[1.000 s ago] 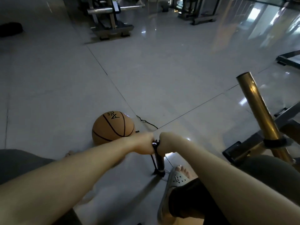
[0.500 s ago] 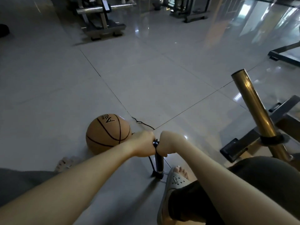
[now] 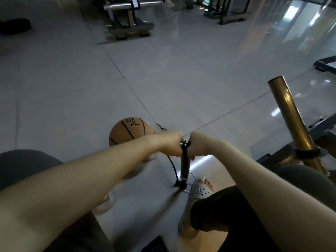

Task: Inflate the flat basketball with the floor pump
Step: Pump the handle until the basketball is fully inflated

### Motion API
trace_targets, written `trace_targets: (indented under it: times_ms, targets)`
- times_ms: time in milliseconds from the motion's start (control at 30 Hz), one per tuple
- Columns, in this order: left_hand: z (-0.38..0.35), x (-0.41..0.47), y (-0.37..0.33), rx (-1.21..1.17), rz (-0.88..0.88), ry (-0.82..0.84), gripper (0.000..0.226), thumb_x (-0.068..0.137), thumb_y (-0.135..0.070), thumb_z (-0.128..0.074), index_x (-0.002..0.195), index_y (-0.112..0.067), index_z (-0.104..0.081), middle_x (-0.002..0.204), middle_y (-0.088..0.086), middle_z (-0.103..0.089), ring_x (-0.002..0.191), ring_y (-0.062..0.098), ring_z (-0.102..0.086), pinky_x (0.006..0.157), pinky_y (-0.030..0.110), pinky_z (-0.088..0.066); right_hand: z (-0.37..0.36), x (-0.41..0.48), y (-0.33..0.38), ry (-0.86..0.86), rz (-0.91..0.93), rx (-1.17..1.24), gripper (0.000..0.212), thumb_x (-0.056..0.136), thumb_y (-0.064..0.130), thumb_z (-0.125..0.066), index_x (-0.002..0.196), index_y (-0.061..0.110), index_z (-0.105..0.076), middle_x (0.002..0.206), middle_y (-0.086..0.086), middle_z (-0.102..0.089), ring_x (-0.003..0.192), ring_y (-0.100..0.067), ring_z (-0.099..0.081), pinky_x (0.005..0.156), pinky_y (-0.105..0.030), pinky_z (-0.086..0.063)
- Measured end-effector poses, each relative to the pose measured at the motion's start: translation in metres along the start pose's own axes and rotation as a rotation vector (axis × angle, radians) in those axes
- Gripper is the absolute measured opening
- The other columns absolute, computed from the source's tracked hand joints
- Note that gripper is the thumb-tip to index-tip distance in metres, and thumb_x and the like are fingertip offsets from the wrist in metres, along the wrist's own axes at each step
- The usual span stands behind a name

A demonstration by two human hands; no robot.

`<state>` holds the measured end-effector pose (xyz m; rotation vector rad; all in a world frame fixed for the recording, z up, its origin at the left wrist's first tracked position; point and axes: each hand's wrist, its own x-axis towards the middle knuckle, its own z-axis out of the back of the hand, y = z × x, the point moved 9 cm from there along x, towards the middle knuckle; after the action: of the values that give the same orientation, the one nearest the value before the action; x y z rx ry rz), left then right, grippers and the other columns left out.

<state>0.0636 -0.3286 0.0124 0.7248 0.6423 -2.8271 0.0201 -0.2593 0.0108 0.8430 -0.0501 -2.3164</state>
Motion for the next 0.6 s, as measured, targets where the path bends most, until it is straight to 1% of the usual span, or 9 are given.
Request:
trace_targets:
  times_ms: [100, 167, 233, 300, 400, 500, 600]
  targets:
    - [0.064, -0.015, -0.019, 0.005, -0.032, -0.070, 0.012, 0.083, -0.014, -0.070, 0.072, -0.017, -0.065, 0.057, -0.005, -0.055, 0.049, 0.010, -0.049, 0.046, 0.020, -0.037, 0.060, -0.022, 0.014, -0.029, 0.004, 0.055, 0.013, 0.067, 0.007, -0.070, 0.063, 0.004, -0.058, 0.054, -0.008, -0.051, 0.042, -0.022, -0.042, 0.043, -0.022, -0.035]
    - [0.073, -0.012, -0.019, 0.013, -0.039, -0.082, 0.012, 0.081, -0.013, -0.071, 0.070, -0.017, -0.066, 0.057, -0.004, -0.055, 0.049, 0.010, -0.049, 0.046, 0.022, -0.036, 0.069, -0.024, 0.017, -0.031, -0.012, 0.054, 0.015, 0.066, 0.007, -0.070, 0.061, 0.005, -0.056, 0.053, -0.008, -0.050, 0.042, -0.021, -0.041, 0.044, -0.022, -0.035]
    - [0.047, 0.001, -0.008, 0.023, -0.016, -0.070, 0.012, 0.078, -0.016, -0.070, 0.067, -0.016, -0.065, 0.057, -0.001, -0.056, 0.050, 0.016, -0.050, 0.048, 0.024, -0.037, 0.043, -0.012, 0.013, 0.014, -0.041, 0.014, 0.014, 0.065, 0.005, -0.068, 0.059, 0.005, -0.056, 0.053, -0.008, -0.050, 0.044, -0.022, -0.043, 0.045, -0.022, -0.036]
    - [0.011, 0.017, 0.006, 0.024, 0.000, -0.084, 0.016, 0.076, -0.023, -0.066, 0.064, -0.017, -0.058, 0.058, 0.003, -0.055, 0.053, 0.021, -0.051, 0.049, 0.028, -0.039, 0.005, 0.009, 0.001, 0.051, -0.070, -0.012, 0.013, 0.064, 0.005, -0.066, 0.058, 0.008, -0.054, 0.055, -0.006, -0.051, 0.048, -0.022, -0.046, 0.051, -0.025, -0.040]
    - [-0.035, 0.034, 0.019, 0.009, 0.000, -0.108, 0.019, 0.079, -0.024, -0.062, 0.063, -0.018, -0.052, 0.060, 0.002, -0.057, 0.052, 0.019, -0.052, 0.046, 0.026, -0.036, -0.039, 0.035, -0.019, 0.054, -0.091, -0.047, 0.010, 0.063, 0.011, -0.063, 0.058, 0.013, -0.055, 0.057, -0.001, -0.054, 0.055, -0.019, -0.051, 0.056, -0.027, -0.043]
    - [-0.062, 0.043, 0.019, 0.060, 0.007, -0.097, 0.018, 0.080, -0.025, -0.059, 0.065, -0.018, -0.054, 0.064, 0.001, -0.059, 0.058, 0.022, -0.058, 0.047, 0.026, -0.036, -0.062, 0.042, -0.034, 0.060, -0.108, -0.042, 0.010, 0.066, 0.014, -0.062, 0.060, 0.014, -0.054, 0.057, 0.000, -0.054, 0.057, -0.019, -0.052, 0.056, -0.026, -0.043]
    - [-0.069, 0.053, 0.008, 0.090, 0.002, -0.090, 0.014, 0.081, -0.024, -0.061, 0.069, -0.020, -0.055, 0.065, 0.001, -0.057, 0.059, 0.022, -0.057, 0.047, 0.026, -0.034, -0.066, 0.039, -0.048, 0.066, -0.130, -0.035, 0.011, 0.070, 0.016, -0.060, 0.063, 0.014, -0.052, 0.061, -0.002, -0.055, 0.059, -0.020, -0.052, 0.055, -0.026, -0.042]
